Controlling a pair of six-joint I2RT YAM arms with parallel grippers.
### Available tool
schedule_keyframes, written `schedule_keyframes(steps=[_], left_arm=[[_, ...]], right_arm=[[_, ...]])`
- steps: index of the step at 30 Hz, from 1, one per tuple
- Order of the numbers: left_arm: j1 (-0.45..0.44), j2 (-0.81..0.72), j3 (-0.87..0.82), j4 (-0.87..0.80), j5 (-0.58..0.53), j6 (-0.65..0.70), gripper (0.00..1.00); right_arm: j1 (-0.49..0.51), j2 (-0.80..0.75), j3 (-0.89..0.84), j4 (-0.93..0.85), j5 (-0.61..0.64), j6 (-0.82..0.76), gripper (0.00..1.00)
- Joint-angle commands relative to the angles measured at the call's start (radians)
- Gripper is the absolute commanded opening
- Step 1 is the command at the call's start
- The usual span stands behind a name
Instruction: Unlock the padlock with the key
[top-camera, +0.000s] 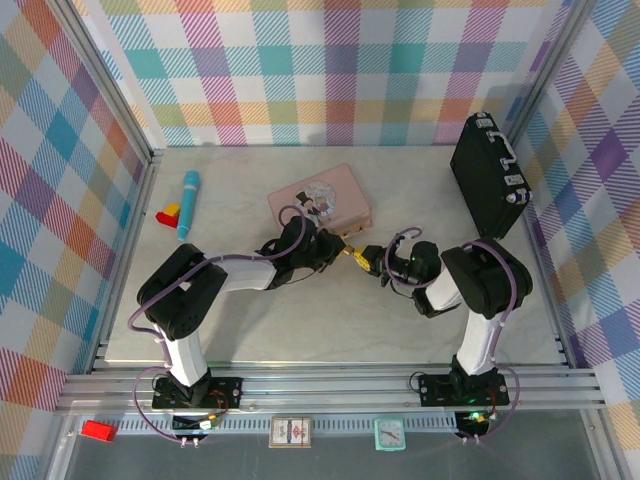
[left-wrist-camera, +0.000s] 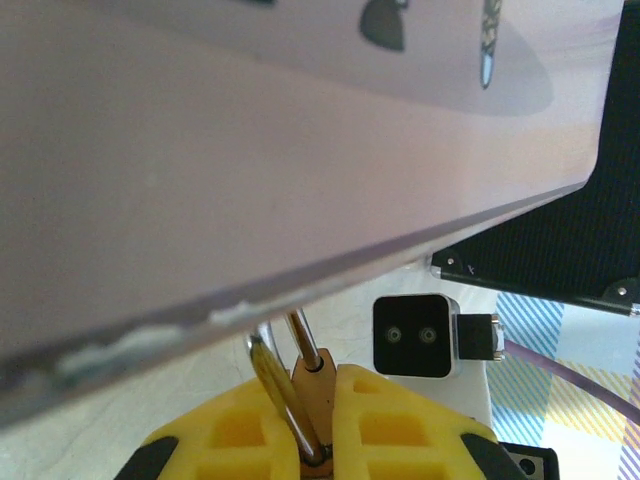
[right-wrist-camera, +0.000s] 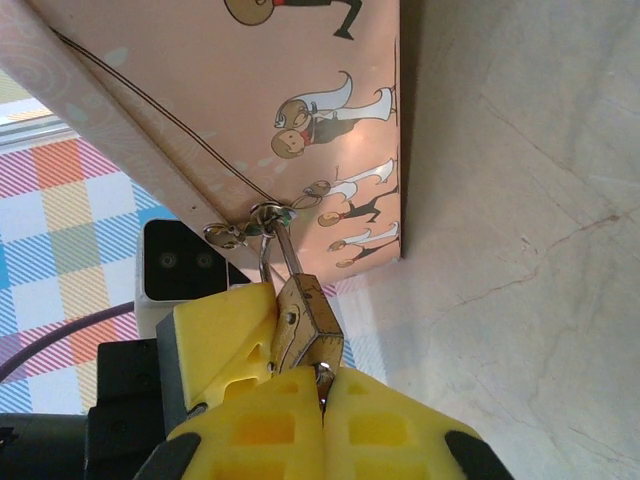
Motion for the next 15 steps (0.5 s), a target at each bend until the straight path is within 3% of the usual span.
schedule_keyframes(steps=[1,8,15], left_arm=[[-0.086,-0.039,0.026,-0.024,0.139,-0.036,0.0],[-0.109,-0.023,0.032,0.004,0.137,-0.058,0.0],[-0.096,-0.022,0.011,0.012,0.105,-0.065,0.0]], right_arm=[[0.015,-0.008,0.046,0.049,0.045,0.015,0.0],[0.021,0.004,0.044,0.049,0.047,0.005,0.01],[0.017,-0.011,-0.001,0.039,0.064,0.03,0.23]])
